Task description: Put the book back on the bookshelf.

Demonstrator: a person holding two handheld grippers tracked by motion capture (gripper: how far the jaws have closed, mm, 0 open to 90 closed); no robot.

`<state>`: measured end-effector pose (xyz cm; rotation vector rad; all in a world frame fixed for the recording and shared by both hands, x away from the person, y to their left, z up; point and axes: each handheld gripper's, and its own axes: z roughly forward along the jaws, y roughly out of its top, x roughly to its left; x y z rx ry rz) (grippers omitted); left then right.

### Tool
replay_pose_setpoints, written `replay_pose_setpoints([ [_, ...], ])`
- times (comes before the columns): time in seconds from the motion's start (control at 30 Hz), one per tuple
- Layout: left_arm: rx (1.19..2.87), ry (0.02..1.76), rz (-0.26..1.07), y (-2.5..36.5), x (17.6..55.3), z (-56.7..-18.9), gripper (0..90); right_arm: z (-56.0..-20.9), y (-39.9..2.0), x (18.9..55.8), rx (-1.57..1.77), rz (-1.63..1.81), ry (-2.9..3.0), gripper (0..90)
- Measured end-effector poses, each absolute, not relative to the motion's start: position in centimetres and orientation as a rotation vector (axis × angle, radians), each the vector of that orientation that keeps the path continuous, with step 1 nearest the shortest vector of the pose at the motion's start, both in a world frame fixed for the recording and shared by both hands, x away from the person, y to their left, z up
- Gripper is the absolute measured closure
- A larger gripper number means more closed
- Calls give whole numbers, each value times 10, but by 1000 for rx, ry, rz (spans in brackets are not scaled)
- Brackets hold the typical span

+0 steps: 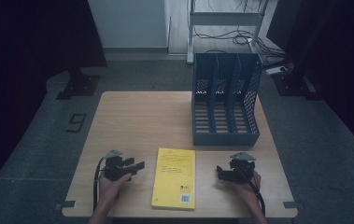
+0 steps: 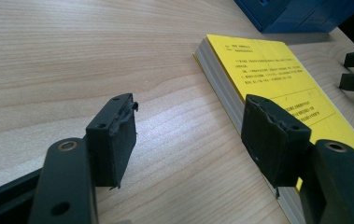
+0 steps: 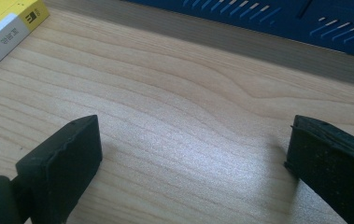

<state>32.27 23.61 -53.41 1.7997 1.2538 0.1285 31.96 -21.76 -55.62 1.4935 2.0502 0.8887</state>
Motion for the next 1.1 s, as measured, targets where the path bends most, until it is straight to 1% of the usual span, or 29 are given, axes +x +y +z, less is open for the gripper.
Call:
replay_pose_setpoints([
  [0.53,1787,1257,110,239,324,-534,346,-556,-218,318,1496,888,2043,32],
  [1.1,1806,1260,124,240,325,-535,343,-556,-218,317,1503,888,2033,50],
])
